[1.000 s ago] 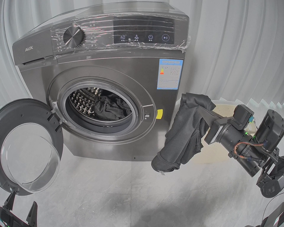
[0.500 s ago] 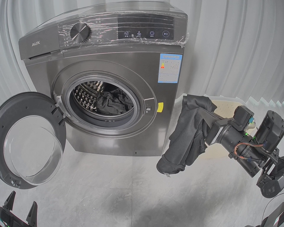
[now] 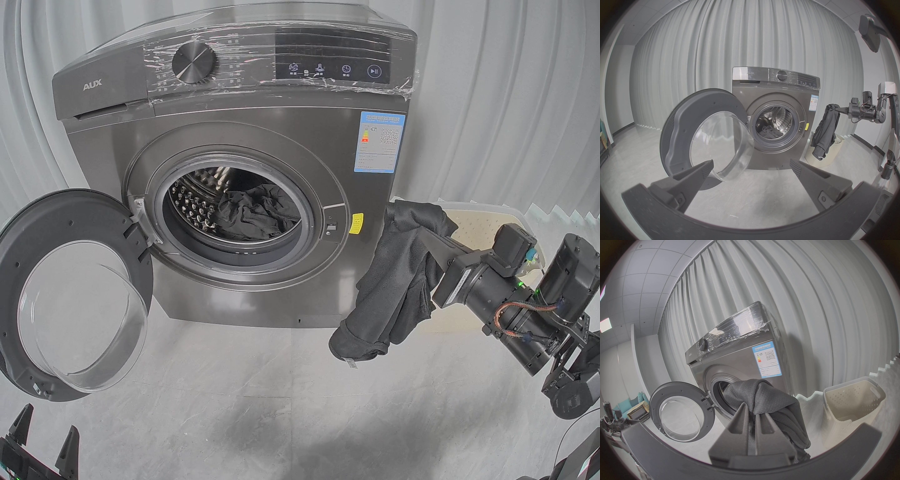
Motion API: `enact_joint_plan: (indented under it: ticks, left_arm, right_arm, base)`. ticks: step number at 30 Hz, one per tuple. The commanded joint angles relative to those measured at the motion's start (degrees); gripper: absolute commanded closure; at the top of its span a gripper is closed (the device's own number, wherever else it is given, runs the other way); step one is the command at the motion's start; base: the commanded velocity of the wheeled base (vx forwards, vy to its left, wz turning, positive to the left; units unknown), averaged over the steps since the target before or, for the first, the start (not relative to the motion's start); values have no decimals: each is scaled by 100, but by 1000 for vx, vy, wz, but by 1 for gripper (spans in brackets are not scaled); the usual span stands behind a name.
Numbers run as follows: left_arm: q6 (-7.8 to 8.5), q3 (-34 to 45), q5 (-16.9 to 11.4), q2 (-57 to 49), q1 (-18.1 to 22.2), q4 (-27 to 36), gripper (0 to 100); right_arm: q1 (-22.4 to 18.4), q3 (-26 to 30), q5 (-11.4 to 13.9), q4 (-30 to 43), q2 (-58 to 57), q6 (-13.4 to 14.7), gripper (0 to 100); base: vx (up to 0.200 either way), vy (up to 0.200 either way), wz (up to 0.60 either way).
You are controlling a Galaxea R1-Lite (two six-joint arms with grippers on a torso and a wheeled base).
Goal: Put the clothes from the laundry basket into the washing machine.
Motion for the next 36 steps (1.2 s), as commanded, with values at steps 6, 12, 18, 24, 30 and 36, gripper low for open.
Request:
enact_joint_plan:
  ticks: [6, 12, 18, 24, 30, 36]
  left_arm:
    - [7, 84, 4, -76, 0, 0, 0]
    - [7, 84, 13, -76, 0, 0, 0]
    - [7, 84, 13, -76, 0, 0, 0]
    - [-2, 84, 13, -76, 0, 0, 0]
    - [130, 92, 39, -94, 18, 0, 0]
    - [323, 92, -49, -94, 18, -9, 0]
  right_arm:
    - [0, 8, -11, -1, 18, -1, 100]
    - [0, 34, -2, -1, 10, -1, 100]
    - [0, 52, -2, -1, 27, -1, 100]
    - [9, 78, 7, -1, 36, -1, 100]
    - [158, 69, -46, 16, 10, -27, 100]
    - [396, 25, -55, 166, 62, -62, 100]
  base:
    - [0, 200, 0]
    - [0, 167, 0]
    - [0, 0, 0]
    - [0, 0, 0]
    - [0, 0, 0]
    - [0, 0, 0]
